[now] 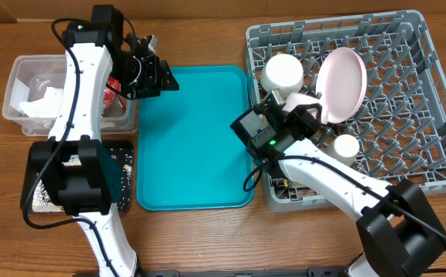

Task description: Sort waste into correct bins and load items into the dishwasher

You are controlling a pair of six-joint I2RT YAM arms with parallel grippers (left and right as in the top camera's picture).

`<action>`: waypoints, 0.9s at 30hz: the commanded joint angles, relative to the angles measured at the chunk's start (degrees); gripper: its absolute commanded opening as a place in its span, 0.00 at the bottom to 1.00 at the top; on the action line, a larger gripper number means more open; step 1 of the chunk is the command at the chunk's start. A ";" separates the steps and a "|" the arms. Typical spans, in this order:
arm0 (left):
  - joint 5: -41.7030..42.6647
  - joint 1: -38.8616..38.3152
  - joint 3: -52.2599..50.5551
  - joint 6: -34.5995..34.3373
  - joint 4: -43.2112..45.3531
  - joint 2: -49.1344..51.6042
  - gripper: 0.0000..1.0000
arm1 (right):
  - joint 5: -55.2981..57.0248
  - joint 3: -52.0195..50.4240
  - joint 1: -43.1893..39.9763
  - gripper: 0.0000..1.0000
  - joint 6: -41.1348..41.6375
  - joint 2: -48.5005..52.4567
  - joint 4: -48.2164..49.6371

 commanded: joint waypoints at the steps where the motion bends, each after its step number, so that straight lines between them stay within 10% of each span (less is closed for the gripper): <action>1: -0.17 0.28 0.48 1.51 -0.17 -0.68 0.59 | -4.48 -0.28 1.57 0.36 5.75 -1.38 -1.20; 20: -0.15 0.28 0.48 1.46 -0.68 -0.70 0.62 | -30.23 1.97 3.30 0.70 13.42 -22.08 -5.68; 27: -0.17 -0.09 0.48 1.44 -1.73 -0.68 0.63 | -54.88 2.05 -9.38 0.62 15.23 -29.55 -3.89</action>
